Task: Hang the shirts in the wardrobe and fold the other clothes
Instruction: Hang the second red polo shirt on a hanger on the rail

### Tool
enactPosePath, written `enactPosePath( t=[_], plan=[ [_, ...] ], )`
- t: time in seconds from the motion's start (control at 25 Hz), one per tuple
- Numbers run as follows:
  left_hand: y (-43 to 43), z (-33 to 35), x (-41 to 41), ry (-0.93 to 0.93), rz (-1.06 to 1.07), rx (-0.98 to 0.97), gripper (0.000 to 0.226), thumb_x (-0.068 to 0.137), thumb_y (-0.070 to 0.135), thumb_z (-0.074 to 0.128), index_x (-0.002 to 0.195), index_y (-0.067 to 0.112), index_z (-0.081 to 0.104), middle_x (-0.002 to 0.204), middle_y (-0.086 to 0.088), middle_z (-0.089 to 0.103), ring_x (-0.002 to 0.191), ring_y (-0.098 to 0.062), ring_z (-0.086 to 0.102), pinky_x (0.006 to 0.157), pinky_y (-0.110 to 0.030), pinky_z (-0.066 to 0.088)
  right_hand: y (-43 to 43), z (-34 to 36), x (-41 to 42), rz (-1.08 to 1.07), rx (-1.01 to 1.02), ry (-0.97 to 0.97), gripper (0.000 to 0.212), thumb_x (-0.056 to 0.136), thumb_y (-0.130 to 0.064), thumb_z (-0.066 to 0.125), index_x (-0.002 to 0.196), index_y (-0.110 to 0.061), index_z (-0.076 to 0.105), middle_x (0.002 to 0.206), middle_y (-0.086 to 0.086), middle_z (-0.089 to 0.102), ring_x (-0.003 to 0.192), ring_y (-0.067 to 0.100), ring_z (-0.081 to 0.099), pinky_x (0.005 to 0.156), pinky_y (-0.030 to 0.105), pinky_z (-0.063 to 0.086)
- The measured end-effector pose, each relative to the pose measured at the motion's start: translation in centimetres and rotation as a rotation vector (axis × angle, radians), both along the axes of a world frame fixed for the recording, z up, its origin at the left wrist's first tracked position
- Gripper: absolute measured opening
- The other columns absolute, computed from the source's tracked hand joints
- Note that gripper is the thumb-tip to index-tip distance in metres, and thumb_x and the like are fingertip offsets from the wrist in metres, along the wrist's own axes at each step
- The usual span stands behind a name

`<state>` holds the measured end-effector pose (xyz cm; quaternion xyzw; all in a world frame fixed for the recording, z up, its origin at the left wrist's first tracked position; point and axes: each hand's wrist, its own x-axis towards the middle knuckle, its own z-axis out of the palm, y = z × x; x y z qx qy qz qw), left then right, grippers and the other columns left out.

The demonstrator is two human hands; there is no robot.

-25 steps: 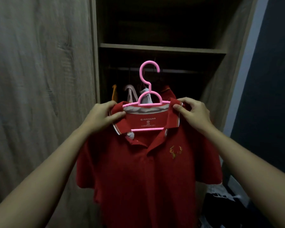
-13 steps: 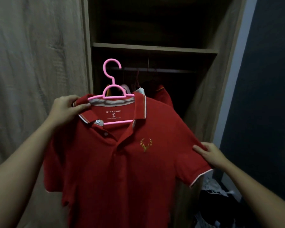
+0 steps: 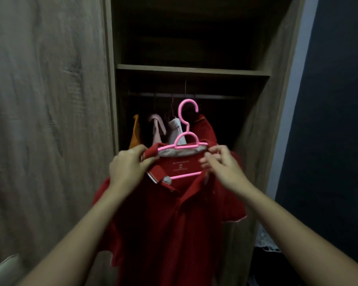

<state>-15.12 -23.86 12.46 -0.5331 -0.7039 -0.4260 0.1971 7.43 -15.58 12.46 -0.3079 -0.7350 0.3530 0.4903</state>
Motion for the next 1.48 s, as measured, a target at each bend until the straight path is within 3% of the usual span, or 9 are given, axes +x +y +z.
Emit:
enactPosePath(
  t=[0.16,0.32,0.4,0.6,0.72,0.84,1.12,1.28,1.48],
  plan=[
    [0.7,0.1,6.6,0.076,0.105,-0.124,0.040,0.086,0.055,0.052,0.097,0.017,0.057,0.093,-0.016,0.067,0.091,-0.042,0.060,0.065,-0.038,0.040,-0.7,3.5,-3.0,0.186,-0.446,0.131,0.020,0.100,-0.027,0.037,0.096,-0.010,0.048,0.104,0.019,0.063,0.094,0.027,0.065,0.071,0.019,0.048],
    [2.1,0.8,10.2,-0.005,-0.120,-0.322,0.050,0.082,0.060,0.055,0.105,0.016,0.059,0.100,-0.011,0.067,0.097,-0.035,0.061,0.075,-0.037,0.047,1.4,4.2,-1.9,0.126,-0.540,0.230,0.033,0.095,-0.034,0.046,0.072,-0.011,0.047,0.039,-0.003,0.053,0.034,0.005,0.051,0.038,0.014,0.041],
    [2.4,1.5,11.4,-0.145,-0.421,-0.471,0.044,0.084,0.056,0.055,0.105,0.019,0.065,0.092,-0.005,0.069,0.091,-0.023,0.065,0.077,-0.034,0.051,2.9,3.9,-0.6,0.040,-0.496,0.119,0.036,0.085,-0.046,0.058,0.068,-0.017,0.047,0.033,-0.011,0.042,0.029,0.002,0.039,0.034,0.016,0.031],
    [8.4,2.5,10.3,-0.169,-0.261,-0.201,0.035,0.090,0.046,0.049,0.103,0.022,0.070,0.089,-0.004,0.072,0.092,-0.026,0.065,0.081,-0.038,0.051,6.9,3.9,1.7,-0.163,-0.354,-0.101,0.027,0.047,-0.020,0.076,0.065,-0.015,0.056,0.057,0.004,0.056,0.051,0.016,0.051,0.053,0.027,0.042],
    [14.9,2.6,9.2,-0.081,-0.166,-0.199,0.030,0.091,0.039,0.048,0.107,0.023,0.066,0.098,-0.007,0.070,0.098,-0.032,0.062,0.082,-0.040,0.051,10.2,4.5,2.5,-0.240,-0.249,-0.204,0.010,0.059,-0.001,0.051,0.060,-0.011,0.051,0.052,0.008,0.045,0.047,0.018,0.041,0.046,0.025,0.034],
    [21.6,3.6,10.1,0.077,-0.135,-0.274,0.034,0.093,0.036,0.046,0.122,0.024,0.057,0.118,-0.011,0.058,0.107,-0.036,0.057,0.085,-0.042,0.047,13.7,5.7,4.0,-0.260,-0.198,-0.206,0.024,0.072,0.009,0.039,0.067,-0.008,0.055,0.052,0.004,0.045,0.047,0.015,0.039,0.040,0.019,0.029],
    [33.2,2.7,10.0,0.188,-0.093,-0.385,0.049,0.094,0.051,0.039,0.140,0.035,0.034,0.157,-0.013,0.002,0.133,-0.041,0.026,0.095,-0.048,0.041,21.6,7.2,6.0,-0.365,-0.050,-0.422,0.050,0.059,-0.041,0.059,0.107,-0.027,0.064,0.092,0.000,0.071,0.087,0.022,0.066,0.079,0.031,0.051],
    [34.9,1.3,8.5,0.116,0.017,-0.229,0.031,0.097,0.017,0.039,0.127,0.011,0.036,0.141,-0.023,0.036,0.106,-0.039,0.058,0.079,-0.041,0.050,25.6,8.3,4.8,-0.530,0.148,-0.569,0.031,0.082,-0.025,0.058,0.113,-0.022,0.064,0.103,0.010,0.069,0.104,0.032,0.061,0.084,0.034,0.048],
    [36.9,1.7,10.4,-0.030,-0.174,-0.137,0.070,0.087,0.005,0.048,0.147,0.005,0.010,0.129,-0.024,0.051,0.101,-0.039,0.061,0.085,-0.042,0.047,30.6,11.0,1.1,-0.549,0.259,-0.711,0.028,0.085,-0.023,0.056,0.109,-0.009,0.061,0.105,0.017,0.065,0.102,0.037,0.059,0.080,0.035,0.047]
  ],
)
